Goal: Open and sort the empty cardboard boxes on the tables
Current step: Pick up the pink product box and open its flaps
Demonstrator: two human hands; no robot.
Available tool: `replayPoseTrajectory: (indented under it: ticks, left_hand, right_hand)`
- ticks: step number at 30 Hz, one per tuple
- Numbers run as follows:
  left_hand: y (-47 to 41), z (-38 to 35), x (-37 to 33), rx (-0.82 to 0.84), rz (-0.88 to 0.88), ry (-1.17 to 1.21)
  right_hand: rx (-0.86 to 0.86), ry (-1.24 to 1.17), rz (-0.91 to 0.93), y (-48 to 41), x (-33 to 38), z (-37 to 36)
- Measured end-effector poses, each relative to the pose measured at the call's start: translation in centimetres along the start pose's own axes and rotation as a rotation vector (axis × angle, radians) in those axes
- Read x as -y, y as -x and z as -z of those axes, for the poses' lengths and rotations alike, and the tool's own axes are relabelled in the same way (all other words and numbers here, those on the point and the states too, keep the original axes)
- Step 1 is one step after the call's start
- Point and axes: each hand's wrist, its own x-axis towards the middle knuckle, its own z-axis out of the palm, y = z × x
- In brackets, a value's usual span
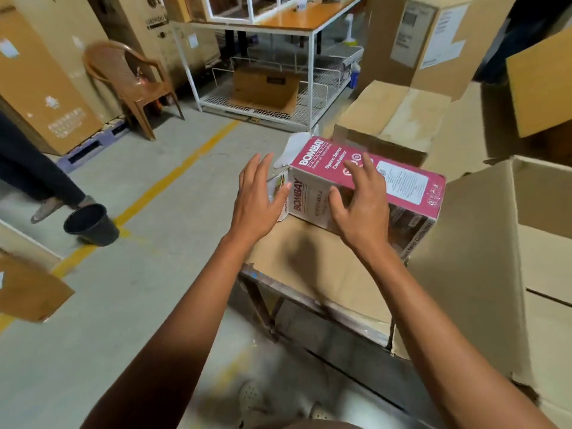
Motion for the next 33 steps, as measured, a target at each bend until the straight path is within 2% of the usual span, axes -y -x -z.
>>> replayPoseTrajectory:
  ticks: [5, 10, 14, 17, 19, 22, 25, 28, 33]
  left_hand:
    - [-7.1, -1.5, 0.1, 0.055, 0.054, 0.092]
    - [-13.6, -3.3, 1.6, 0.154, -0.008, 0.164]
    - [-19.0, -5.8, 3.3, 0.349, 0.057, 0.261]
    - [-21.1, -7.5, 5.4, 0.526, 0.11, 0.346]
    - [-21.6, -8.8, 7.2, 0.63, 0.084, 0.299]
    - [-21.6, -10.2, 8.4, 0.786, 0.033, 0.261]
    - [-22.0, -11.0, 7.7, 0.834, 0.014, 0.333]
    - [-22.0, -10.3, 6.7, 0.892, 0.089, 0.482]
    - [-21.9, -8.9, 5.3, 0.864, 0.127, 0.608]
  right_hand:
    - [-0.035, 0.075, -0.046, -5.5, -0.5, -0.3]
    - [-0.01, 0.174, -0.039, -9.7, -0.9, -1.8]
    - [0.268, 0.207, 0.028, -11.9, -1.4, -3.7]
    - [0.437, 0.434, -0.02, -12.3, -2.4, -5.9]
    - [0.433, 0.575, -0.025, -12.2, -3.0, -7.1]
    - [0.38, 0.628, -0.042, -12.3, -2.9, -7.9]
    - [0.32, 0.594, -0.08, -12.8, -2.5, -7.8]
    - [0.271, 0.525, -0.105, -13.4, -2.2, -6.9]
    - [0.25, 0.355, -0.164, -13.9, -1.2, -3.5]
